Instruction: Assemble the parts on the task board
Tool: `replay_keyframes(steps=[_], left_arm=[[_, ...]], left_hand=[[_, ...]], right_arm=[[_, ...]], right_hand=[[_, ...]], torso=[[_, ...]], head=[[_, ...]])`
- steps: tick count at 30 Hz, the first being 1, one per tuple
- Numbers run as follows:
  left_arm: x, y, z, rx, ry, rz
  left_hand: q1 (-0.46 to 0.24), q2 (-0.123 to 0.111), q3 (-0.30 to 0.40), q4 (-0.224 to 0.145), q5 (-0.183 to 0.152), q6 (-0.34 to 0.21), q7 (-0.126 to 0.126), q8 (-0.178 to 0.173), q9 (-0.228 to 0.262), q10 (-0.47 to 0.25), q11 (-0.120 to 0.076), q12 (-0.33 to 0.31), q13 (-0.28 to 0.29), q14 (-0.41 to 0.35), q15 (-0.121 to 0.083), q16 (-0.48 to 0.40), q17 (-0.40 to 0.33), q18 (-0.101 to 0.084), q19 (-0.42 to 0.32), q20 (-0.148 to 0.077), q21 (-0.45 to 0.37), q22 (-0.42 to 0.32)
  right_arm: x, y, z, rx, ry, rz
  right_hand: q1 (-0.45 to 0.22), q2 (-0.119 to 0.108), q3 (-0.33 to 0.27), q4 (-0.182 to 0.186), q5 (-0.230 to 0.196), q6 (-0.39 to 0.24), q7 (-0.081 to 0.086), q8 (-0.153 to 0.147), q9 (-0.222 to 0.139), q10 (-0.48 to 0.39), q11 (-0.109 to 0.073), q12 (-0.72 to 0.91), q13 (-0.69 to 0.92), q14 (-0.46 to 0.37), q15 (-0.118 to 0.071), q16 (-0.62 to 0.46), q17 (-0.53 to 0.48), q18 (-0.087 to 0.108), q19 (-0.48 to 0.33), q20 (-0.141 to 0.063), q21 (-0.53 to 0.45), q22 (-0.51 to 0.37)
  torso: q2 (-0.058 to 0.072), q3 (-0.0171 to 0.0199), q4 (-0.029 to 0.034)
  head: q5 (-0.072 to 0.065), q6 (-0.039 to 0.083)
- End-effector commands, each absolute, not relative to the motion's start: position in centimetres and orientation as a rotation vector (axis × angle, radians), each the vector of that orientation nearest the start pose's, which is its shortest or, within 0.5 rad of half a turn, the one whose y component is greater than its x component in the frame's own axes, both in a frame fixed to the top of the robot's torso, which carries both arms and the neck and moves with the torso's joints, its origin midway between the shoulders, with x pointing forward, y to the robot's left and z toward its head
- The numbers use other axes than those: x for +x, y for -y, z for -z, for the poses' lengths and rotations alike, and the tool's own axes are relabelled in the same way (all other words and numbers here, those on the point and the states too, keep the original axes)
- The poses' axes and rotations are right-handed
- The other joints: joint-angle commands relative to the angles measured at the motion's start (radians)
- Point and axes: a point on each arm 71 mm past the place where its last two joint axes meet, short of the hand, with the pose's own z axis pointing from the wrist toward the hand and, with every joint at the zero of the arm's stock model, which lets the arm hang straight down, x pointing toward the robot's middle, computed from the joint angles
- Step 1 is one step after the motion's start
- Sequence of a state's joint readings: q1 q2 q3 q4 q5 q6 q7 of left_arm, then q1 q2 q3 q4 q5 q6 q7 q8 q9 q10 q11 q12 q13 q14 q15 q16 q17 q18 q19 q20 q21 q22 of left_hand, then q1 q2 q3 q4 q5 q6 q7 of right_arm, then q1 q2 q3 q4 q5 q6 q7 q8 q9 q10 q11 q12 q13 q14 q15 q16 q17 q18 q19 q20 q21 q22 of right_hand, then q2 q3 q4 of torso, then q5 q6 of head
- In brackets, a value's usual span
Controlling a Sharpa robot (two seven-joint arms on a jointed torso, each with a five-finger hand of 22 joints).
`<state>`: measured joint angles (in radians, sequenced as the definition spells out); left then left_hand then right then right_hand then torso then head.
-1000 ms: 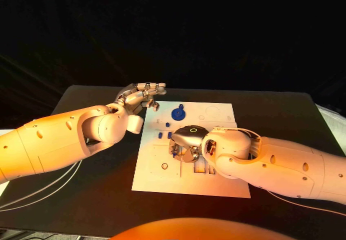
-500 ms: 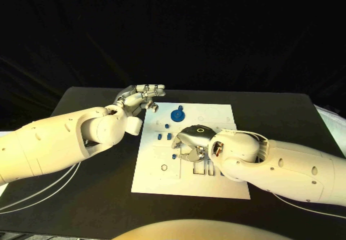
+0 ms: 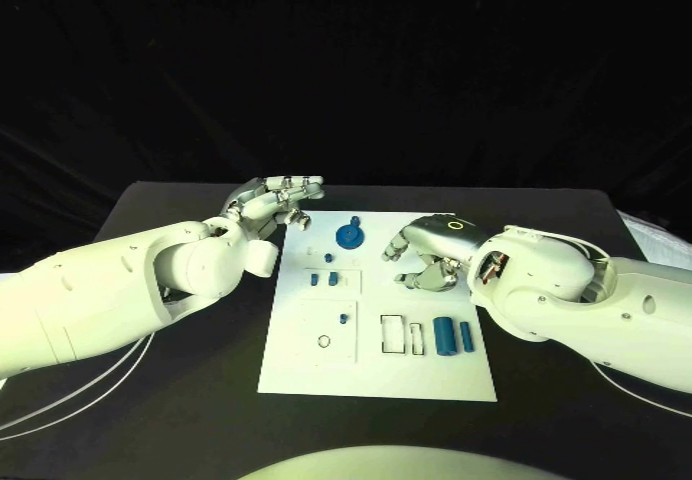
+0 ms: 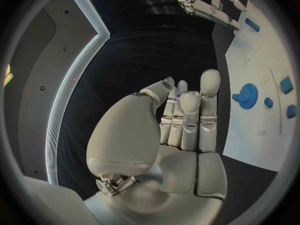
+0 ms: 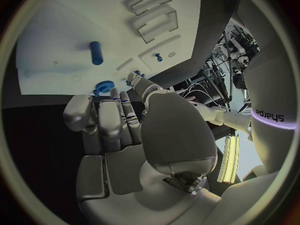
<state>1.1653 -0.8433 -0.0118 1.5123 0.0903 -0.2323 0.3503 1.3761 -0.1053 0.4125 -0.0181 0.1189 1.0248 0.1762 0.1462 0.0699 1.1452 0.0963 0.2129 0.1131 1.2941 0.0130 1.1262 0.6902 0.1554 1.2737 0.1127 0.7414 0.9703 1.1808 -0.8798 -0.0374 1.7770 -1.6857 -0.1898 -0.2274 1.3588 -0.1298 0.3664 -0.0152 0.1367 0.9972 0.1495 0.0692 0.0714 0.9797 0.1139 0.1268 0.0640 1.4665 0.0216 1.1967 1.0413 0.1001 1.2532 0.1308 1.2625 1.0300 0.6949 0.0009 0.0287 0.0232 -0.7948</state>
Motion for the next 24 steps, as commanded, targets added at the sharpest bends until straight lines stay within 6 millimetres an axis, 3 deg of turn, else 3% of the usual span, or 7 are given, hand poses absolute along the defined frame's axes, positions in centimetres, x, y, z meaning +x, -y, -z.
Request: replay_keyframes(steps=[1,4,14,24], left_arm=[[48.8,-20.7,18.9,-1.254,-1.458,1.648],[48.8,-20.7,18.9,-1.254,-1.460,1.648],[48.8,-20.8,19.0,-1.256,-1.462,1.646],[48.8,-20.9,19.0,-1.257,-1.463,1.643]], left_hand=[[0.003,0.003,-0.004,-0.004,0.004,-0.007,-0.001,0.004,-0.001,-0.008,0.001,0.003,0.001,-0.008,-0.001,0.003,-0.002,0.005,-0.006,-0.002,-0.007,-0.001],[0.003,0.003,-0.004,-0.004,0.004,-0.007,-0.001,0.004,-0.001,-0.008,0.001,0.003,0.001,-0.008,-0.001,0.003,-0.002,0.005,-0.006,-0.002,-0.007,-0.001],[0.003,0.003,-0.004,-0.004,0.004,-0.007,-0.001,0.004,-0.001,-0.008,0.001,0.004,0.001,-0.008,-0.001,0.003,-0.002,0.005,-0.006,-0.002,-0.007,-0.001],[0.002,0.003,-0.005,-0.003,0.003,-0.007,-0.001,0.005,-0.001,-0.009,0.001,0.005,0.001,-0.008,-0.001,0.003,-0.002,0.005,-0.006,-0.002,-0.006,0.000]], right_arm=[[43.2,15.6,17.9,-0.439,-1.736,-0.563],[43.6,16.1,18.1,-0.448,-1.754,-0.532],[43.9,16.3,19.4,-0.500,-1.845,-0.494],[43.8,16.3,19.8,-0.504,-1.885,-0.498]], right_hand=[[0.003,-0.010,-0.015,-0.001,-0.007,-0.001,-0.014,-0.004,-0.002,-0.014,0.001,-0.003,-0.001,0.009,0.004,-0.007,-0.005,0.017,-0.005,-0.003,-0.007,-0.004],[0.005,-0.012,-0.027,0.000,-0.007,-0.004,-0.020,-0.005,-0.003,-0.024,0.001,-0.004,-0.001,0.009,0.003,-0.008,-0.006,0.017,-0.006,-0.002,-0.008,-0.006],[0.030,-0.009,-0.053,-0.012,-0.008,0.003,-0.023,-0.003,-0.002,-0.005,-0.001,0.015,0.002,0.008,0.002,-0.013,-0.013,0.018,-0.007,-0.002,-0.013,-0.011],[0.020,0.000,-0.083,-0.003,0.007,0.023,-0.009,0.000,0.000,0.015,-0.008,0.030,0.001,0.010,-0.004,-0.011,-0.013,0.017,-0.003,-0.007,-0.012,-0.009]], torso=[[0.000,0.0006,0.0011],[0.000,0.0019,0.0012],[0.001,0.0005,0.0015],[0.001,0.0004,0.0003]], head=[[-0.006,0.005],[-0.005,0.006],[-0.003,0.003],[-0.001,0.000]])
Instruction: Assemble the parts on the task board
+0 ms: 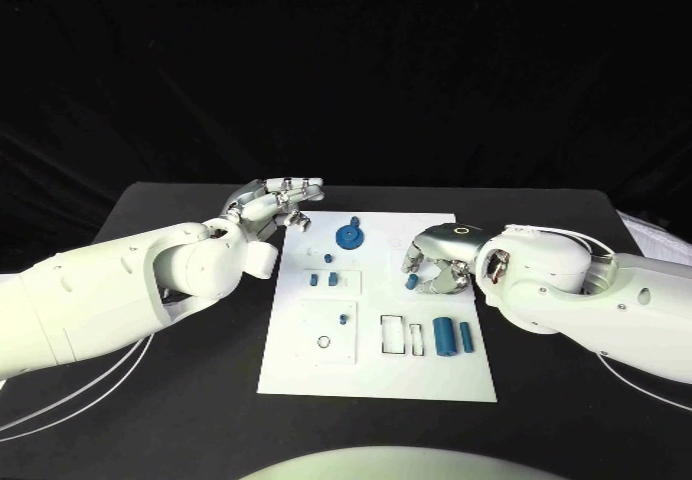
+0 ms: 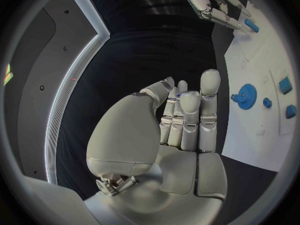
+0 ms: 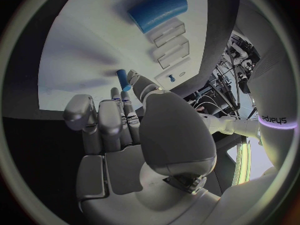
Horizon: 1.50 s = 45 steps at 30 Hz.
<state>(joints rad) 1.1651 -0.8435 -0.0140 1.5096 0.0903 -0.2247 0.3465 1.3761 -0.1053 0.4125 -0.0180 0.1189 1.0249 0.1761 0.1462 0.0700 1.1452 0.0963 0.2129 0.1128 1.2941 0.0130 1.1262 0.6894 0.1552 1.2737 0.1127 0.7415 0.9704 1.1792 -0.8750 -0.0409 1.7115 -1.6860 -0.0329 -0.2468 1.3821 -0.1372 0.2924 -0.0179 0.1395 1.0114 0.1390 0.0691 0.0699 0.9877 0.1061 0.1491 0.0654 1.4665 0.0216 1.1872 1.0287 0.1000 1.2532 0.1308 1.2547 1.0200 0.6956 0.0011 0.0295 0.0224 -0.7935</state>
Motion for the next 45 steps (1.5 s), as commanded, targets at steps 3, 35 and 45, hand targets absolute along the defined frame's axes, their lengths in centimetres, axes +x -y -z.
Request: replay_keyframes(steps=[3,35,45], left_arm=[[48.8,-20.9,19.1,-1.258,-1.463,1.643],[48.8,-21.0,19.4,-1.265,-1.489,1.635],[48.8,-20.7,19.5,-1.265,-1.497,1.640]], left_hand=[[0.002,0.003,-0.005,-0.003,0.003,-0.007,-0.001,0.005,-0.001,-0.009,0.001,0.005,0.002,-0.008,-0.001,0.003,-0.001,0.005,-0.006,-0.002,-0.006,0.000],[0.000,0.003,-0.007,-0.002,0.003,-0.008,0.000,0.005,-0.001,-0.010,0.001,0.007,0.002,-0.009,-0.001,0.004,-0.002,0.006,-0.007,-0.002,-0.009,-0.002],[0.000,0.003,-0.007,-0.002,0.003,-0.008,0.000,0.005,-0.001,-0.010,0.001,0.007,0.002,-0.009,-0.001,0.004,-0.002,0.006,-0.007,-0.002,-0.009,-0.002]], right_arm=[[43.9,16.2,19.8,-0.497,-1.880,-0.497],[43.6,16.8,18.4,-0.296,-1.742,-0.613],[41.7,13.2,17.3,-0.306,-1.739,-0.754]], right_hand=[[0.004,0.022,-0.006,0.000,0.007,0.019,0.006,0.002,0.002,0.019,-0.004,0.013,0.000,0.011,-0.007,0.002,0.004,0.016,0.001,-0.010,-0.002,0.005],[0.012,0.092,0.114,0.020,-0.040,0.137,-0.006,0.028,0.015,0.188,-0.036,0.011,0.001,0.026,-0.032,0.043,0.042,-0.001,0.056,-0.034,0.058,0.094],[0.012,0.093,0.118,0.020,-0.043,0.138,-0.007,0.028,0.015,0.190,-0.036,0.009,0.001,0.026,-0.033,0.043,0.042,-0.002,0.057,-0.035,0.059,0.096]], torso=[[0.000,-0.0002,-0.0013],[-0.002,-0.0012,-0.0017],[-0.001,-0.0006,-0.0007]], head=[[-0.001,-0.001],[-0.002,-0.001],[0.003,0.000]])
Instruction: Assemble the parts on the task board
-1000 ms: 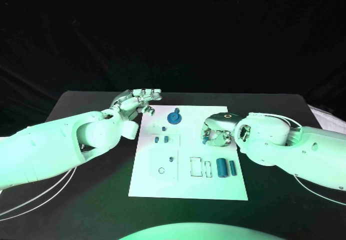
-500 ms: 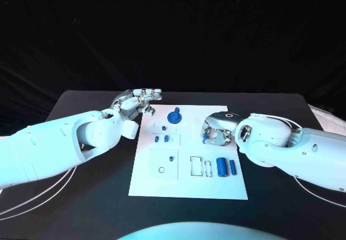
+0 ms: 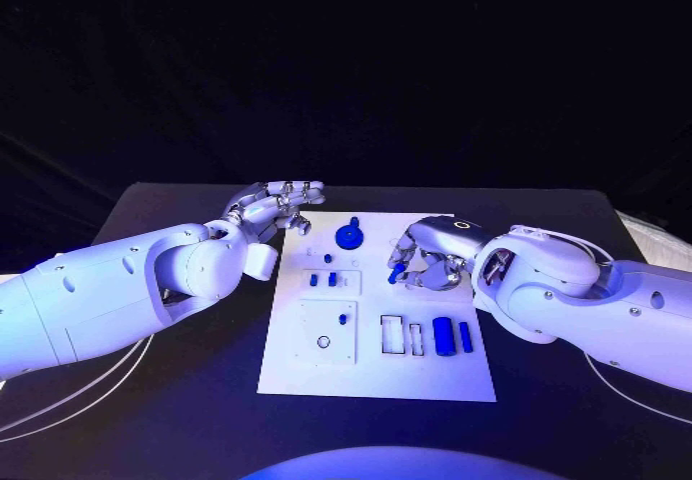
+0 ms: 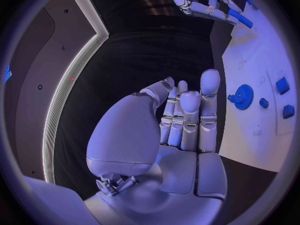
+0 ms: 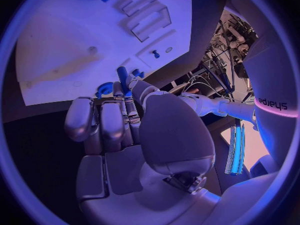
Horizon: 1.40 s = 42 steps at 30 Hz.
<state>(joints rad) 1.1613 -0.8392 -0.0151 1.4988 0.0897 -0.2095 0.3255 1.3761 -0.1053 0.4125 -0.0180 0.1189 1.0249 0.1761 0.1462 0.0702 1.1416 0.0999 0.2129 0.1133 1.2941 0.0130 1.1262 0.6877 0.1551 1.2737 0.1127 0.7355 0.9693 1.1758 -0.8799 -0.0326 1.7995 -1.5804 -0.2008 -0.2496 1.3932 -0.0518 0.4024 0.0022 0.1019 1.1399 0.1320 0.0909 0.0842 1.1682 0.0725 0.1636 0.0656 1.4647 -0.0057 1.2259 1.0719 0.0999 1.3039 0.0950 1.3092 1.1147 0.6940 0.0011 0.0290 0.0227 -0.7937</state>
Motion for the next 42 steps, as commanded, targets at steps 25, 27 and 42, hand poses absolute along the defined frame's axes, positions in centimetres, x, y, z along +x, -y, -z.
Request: replay_keyframes(steps=[25,27,42], left_arm=[[48.6,-19.9,19.4,-1.241,-1.515,1.676],[48.6,-19.9,19.3,-1.241,-1.515,1.677],[48.6,-19.9,19.4,-1.241,-1.517,1.677]], left_hand=[[-0.023,-0.004,-0.027,0.011,0.004,-0.015,0.001,0.007,-0.001,-0.018,0.001,0.017,0.003,-0.012,0.003,0.008,-0.007,0.006,-0.008,0.001,-0.009,-0.005],[-0.023,-0.004,-0.027,0.011,0.004,-0.015,0.001,0.007,-0.001,-0.018,0.001,0.017,0.003,-0.012,0.003,0.008,-0.007,0.006,-0.008,0.001,-0.009,-0.005],[-0.023,-0.003,-0.028,0.011,0.005,-0.015,0.001,0.008,-0.001,-0.019,0.000,0.018,0.003,-0.012,0.002,0.008,-0.007,0.006,-0.008,0.002,-0.010,-0.005]], right_arm=[[37.6,4.8,21.4,-0.465,-1.787,-0.950],[37.6,4.7,21.7,-0.474,-1.794,-0.946],[37.8,4.3,23.0,-0.537,-1.824,-0.906]], right_hand=[[0.000,0.006,0.015,-0.002,0.008,0.011,0.001,0.005,0.001,0.013,-0.003,-0.014,0.000,0.028,-0.006,0.006,-0.002,-0.002,0.007,0.000,0.007,0.004],[0.000,0.006,0.015,-0.002,0.008,0.011,0.001,0.005,0.001,0.013,-0.003,-0.014,0.000,0.028,-0.006,0.006,-0.002,-0.002,0.007,0.000,0.007,0.004],[0.000,0.006,0.016,-0.002,0.009,0.011,0.001,0.005,0.001,0.013,-0.003,-0.015,0.000,0.028,-0.006,0.006,-0.002,-0.002,0.006,0.000,0.007,0.003]], torso=[[0.001,-0.0023,-0.0014],[0.001,-0.0010,-0.0007],[0.001,-0.0008,-0.0015]], head=[[0.034,-0.016],[0.035,-0.017],[0.040,-0.021]])
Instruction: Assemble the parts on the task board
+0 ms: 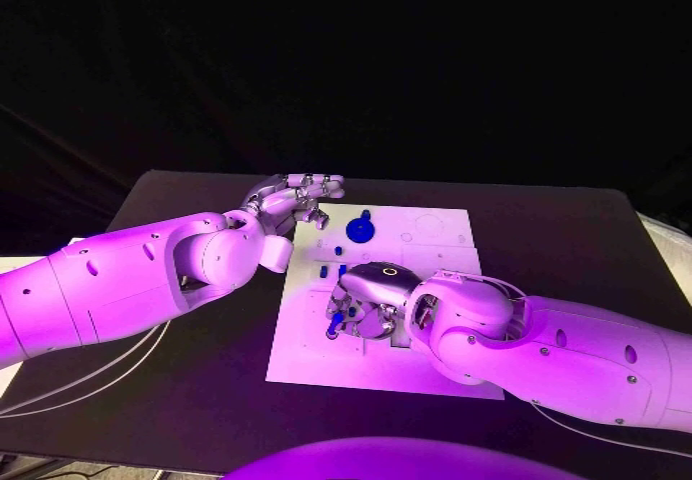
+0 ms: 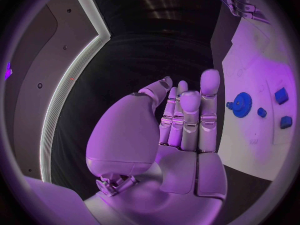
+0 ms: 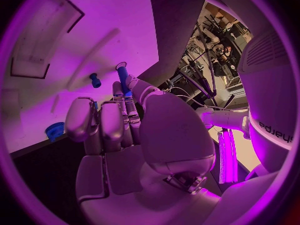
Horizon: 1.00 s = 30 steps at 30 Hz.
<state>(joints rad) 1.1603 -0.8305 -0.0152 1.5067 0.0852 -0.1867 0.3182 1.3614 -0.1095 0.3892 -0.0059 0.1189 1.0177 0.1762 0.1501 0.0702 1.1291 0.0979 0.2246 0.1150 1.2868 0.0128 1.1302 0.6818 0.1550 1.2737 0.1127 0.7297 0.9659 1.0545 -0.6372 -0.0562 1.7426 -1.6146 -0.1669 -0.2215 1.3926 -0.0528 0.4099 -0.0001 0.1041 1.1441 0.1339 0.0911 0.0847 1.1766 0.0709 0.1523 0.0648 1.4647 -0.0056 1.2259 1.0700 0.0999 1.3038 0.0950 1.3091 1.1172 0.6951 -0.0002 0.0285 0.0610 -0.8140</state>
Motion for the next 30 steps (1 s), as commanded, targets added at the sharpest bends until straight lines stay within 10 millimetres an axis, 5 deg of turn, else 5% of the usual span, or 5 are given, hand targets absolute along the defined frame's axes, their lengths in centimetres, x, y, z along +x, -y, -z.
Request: replay_keyframes(steps=[1,24,27,30], left_arm=[[48.6,-19.9,19.4,-1.241,-1.517,1.677],[48.5,-20.0,19.4,-1.243,-1.521,1.674],[48.5,-20.0,19.4,-1.244,-1.521,1.674],[48.5,-20.0,19.4,-1.244,-1.522,1.674]], left_hand=[[-0.008,0.001,-0.004,-0.001,0.005,-0.008,0.001,0.004,-0.001,-0.006,0.002,0.007,0.002,-0.004,0.003,0.004,-0.001,0.006,-0.008,0.002,-0.004,-0.001],[-0.005,0.004,-0.004,-0.002,0.006,-0.009,0.000,0.005,-0.001,-0.008,0.001,0.009,0.002,-0.005,0.002,0.005,-0.002,0.007,-0.008,0.001,-0.005,-0.002],[-0.005,0.004,-0.004,-0.002,0.006,-0.009,0.000,0.005,-0.001,-0.008,0.001,0.009,0.002,-0.005,0.002,0.005,-0.002,0.007,-0.008,0.001,-0.005,-0.002],[-0.003,0.005,-0.004,-0.002,0.007,-0.009,0.000,0.005,-0.001,-0.008,0.001,0.010,0.002,-0.005,0.002,0.005,-0.003,0.007,-0.008,0.001,-0.006,-0.002]], right_arm=[[37.8,4.3,23.1,-0.540,-1.825,-0.903],[37.5,3.5,24.3,-0.627,-1.839,-0.839],[37.4,3.4,24.3,-0.627,-1.833,-0.844],[37.4,3.4,24.2,-0.620,-1.826,-0.851]], right_hand=[[0.001,0.007,0.008,0.000,0.007,0.007,-0.001,0.005,0.001,0.005,-0.001,-0.004,0.001,0.028,-0.006,0.006,0.000,-0.002,0.006,0.000,0.007,0.000],[0.000,0.006,0.009,-0.001,0.009,0.007,-0.001,0.005,0.001,0.006,-0.001,-0.005,0.001,0.028,-0.006,0.006,-0.001,-0.002,0.006,0.000,0.007,0.000],[-0.004,-0.002,0.008,-0.001,0.009,0.003,0.001,0.001,0.000,0.003,0.001,-0.011,0.000,0.027,-0.005,0.005,-0.003,-0.001,0.004,0.000,0.005,-0.002],[-0.032,-0.038,-0.007,0.007,0.023,-0.055,0.025,-0.029,-0.014,-0.047,0.020,-0.045,-0.003,0.025,0.011,0.001,-0.011,0.000,-0.005,0.009,-0.002,-0.014]], torso=[[0.000,0.0003,-0.0011],[0.000,-0.0004,-0.0012],[0.000,-0.0006,-0.0012],[-0.001,-0.0005,-0.0010]], head=[[0.003,-0.001],[0.000,-0.006],[0.000,-0.006],[0.000,-0.006]])
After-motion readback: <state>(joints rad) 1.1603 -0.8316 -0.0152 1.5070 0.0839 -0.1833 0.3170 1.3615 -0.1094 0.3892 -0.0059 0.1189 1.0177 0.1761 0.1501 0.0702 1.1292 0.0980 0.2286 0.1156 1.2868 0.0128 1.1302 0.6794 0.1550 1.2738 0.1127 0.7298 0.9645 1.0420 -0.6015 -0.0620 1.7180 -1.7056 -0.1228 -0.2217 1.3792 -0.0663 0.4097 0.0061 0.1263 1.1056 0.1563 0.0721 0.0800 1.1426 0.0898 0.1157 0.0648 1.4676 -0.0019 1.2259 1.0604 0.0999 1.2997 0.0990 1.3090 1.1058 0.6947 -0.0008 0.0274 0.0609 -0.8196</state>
